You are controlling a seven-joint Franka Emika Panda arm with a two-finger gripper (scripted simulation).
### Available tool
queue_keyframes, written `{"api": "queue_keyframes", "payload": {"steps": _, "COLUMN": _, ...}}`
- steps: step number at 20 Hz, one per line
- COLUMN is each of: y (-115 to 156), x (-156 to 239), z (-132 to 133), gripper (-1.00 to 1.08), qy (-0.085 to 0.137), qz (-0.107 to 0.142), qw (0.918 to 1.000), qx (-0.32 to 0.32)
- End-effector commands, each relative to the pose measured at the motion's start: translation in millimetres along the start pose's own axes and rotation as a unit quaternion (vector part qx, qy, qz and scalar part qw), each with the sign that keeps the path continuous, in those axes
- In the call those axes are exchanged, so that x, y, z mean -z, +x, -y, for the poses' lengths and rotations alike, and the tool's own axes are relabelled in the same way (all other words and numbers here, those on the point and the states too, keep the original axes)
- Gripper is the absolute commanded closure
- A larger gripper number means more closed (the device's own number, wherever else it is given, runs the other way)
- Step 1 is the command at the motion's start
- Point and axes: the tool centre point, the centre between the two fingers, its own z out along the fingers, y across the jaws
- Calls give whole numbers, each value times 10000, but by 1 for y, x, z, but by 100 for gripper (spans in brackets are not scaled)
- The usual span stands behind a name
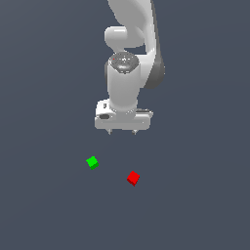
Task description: Stack the red cube on top of the green cube.
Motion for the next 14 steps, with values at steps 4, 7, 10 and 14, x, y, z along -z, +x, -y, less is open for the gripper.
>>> {"api": "queue_keyframes", "payload": {"steps": 4, "y": 1, "x": -1, "z": 1, "gripper": -92, "qy": 1, "qz": 0, "qw": 10000, "qx": -25}}
{"api": "queue_keyframes", "payload": {"steps": 7, "y": 4, "x": -4, "z": 3, "gripper": -92, "qy": 5, "qz": 1, "qw": 9999, "qx": -102}}
{"api": "queue_keyframes", "payload": {"steps": 10, "y": 9, "x": -9, "z": 7, "gripper": -92, "qy": 12, "qz": 1, "qw": 9997, "qx": -230}}
{"api": "queue_keyframes", "payload": {"steps": 14, "y": 19, "x": -18, "z": 14, "gripper": -92, "qy": 25, "qz": 3, "qw": 9988, "qx": -488}}
